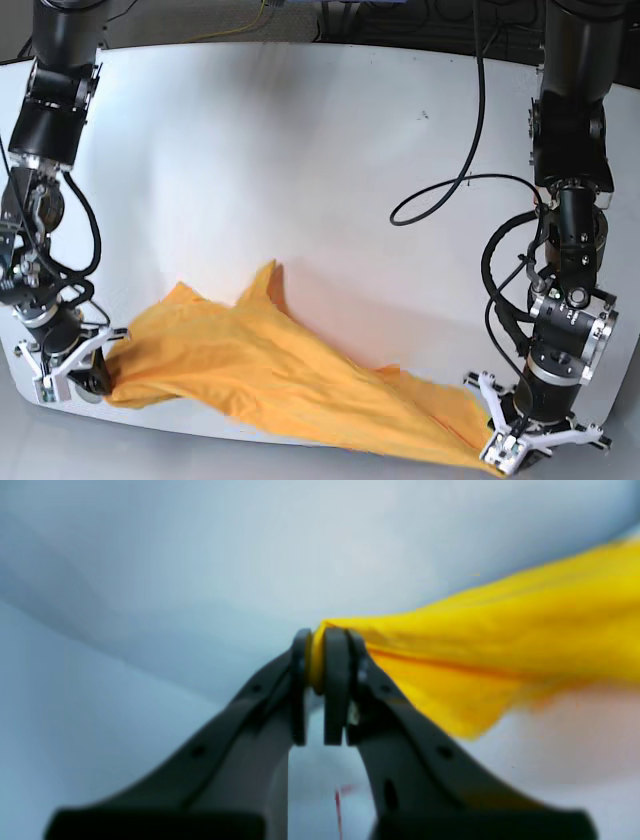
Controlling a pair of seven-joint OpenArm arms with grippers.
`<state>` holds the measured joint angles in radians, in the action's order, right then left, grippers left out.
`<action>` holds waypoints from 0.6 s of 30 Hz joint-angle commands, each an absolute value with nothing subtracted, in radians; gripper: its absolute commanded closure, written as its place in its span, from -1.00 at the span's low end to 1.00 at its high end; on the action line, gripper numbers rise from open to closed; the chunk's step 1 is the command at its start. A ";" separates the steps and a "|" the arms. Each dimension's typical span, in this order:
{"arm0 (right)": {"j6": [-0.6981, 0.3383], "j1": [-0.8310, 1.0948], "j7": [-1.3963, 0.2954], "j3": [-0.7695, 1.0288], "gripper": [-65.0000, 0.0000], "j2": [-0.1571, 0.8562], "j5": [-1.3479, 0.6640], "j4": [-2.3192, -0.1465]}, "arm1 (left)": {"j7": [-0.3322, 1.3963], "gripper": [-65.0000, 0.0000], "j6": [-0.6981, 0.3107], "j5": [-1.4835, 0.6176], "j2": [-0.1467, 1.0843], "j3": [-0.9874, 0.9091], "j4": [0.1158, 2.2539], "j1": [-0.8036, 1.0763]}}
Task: Layout the t-shirt on the table in an organized manner, then fold the t-shirt properly
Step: 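Lift and stretch the t-shirt between both grippers, shaking it out, then lay the stretched t-shirt flat on the table with both grippers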
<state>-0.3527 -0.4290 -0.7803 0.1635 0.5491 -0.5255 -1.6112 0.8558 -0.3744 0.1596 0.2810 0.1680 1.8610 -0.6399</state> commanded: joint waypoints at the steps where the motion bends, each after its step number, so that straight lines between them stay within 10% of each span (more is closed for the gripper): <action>1: -0.357 -0.364 -0.757 0.188 1.00 0.530 -0.541 -1.670 | 0.877 0.89 -0.423 0.163 0.285 0.142 1.879 -0.604; 18: -0.357 0.048 -0.759 0.262 1.00 0.371 -0.538 -1.860 | 0.894 0.90 -0.495 0.165 0.285 0.062 1.949 -0.206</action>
<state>-0.3561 0.0383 -0.7757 0.2577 0.3702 -0.5270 -1.8347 0.9035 -0.4931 0.1551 0.2733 0.0853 1.9308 -0.2199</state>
